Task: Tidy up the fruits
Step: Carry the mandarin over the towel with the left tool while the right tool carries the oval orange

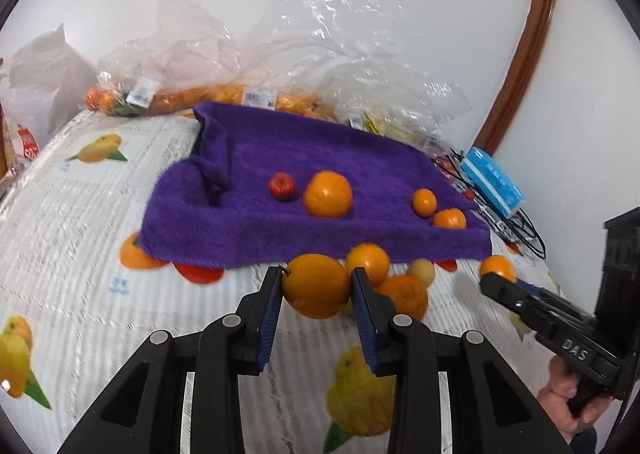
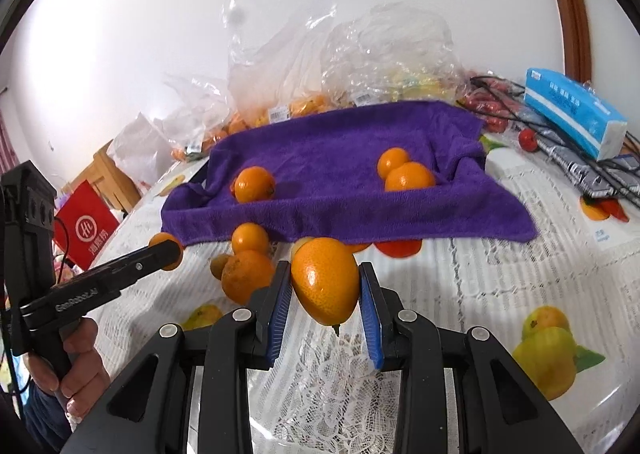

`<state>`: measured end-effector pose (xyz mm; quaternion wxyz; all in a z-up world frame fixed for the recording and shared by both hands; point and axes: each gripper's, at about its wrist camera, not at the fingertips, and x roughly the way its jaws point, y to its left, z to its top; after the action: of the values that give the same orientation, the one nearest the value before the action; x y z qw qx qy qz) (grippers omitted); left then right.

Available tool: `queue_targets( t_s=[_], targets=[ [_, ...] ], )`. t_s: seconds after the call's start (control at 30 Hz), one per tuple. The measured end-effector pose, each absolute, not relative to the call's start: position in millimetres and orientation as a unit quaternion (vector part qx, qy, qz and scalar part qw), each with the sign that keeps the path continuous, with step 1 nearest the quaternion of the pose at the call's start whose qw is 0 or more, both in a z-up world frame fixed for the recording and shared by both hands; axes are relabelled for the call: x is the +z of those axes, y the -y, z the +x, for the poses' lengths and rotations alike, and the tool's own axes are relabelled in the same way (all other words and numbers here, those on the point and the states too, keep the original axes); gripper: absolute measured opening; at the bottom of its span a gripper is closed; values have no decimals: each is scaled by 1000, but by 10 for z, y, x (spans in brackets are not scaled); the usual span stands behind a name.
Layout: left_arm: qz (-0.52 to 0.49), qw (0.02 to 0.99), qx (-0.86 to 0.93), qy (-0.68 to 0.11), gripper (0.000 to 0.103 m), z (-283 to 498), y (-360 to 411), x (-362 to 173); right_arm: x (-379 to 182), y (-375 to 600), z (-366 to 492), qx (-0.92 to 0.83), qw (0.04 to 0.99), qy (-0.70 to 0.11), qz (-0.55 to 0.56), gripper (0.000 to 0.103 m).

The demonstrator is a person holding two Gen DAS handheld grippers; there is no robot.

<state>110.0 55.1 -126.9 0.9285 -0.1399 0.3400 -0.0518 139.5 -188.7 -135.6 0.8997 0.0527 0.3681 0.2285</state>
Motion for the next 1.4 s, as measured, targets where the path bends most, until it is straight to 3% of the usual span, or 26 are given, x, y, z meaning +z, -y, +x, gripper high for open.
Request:
queue_targets(
  t_s=[0.67,1.03,1.4],
  targets=[
    [-138,951,9,-278,33,1911,-796,-767,-604,1539,2168,212,933,-287,40,33],
    [-146,937,-8,-317,33,2034,-800,-1166,-1049,1600,2458,187,922,-336,37,33],
    [-152,934,-17,-323,33,2066,-772,-1238,-1213,1679,2553,183,917,-353,45,33]
  ],
)
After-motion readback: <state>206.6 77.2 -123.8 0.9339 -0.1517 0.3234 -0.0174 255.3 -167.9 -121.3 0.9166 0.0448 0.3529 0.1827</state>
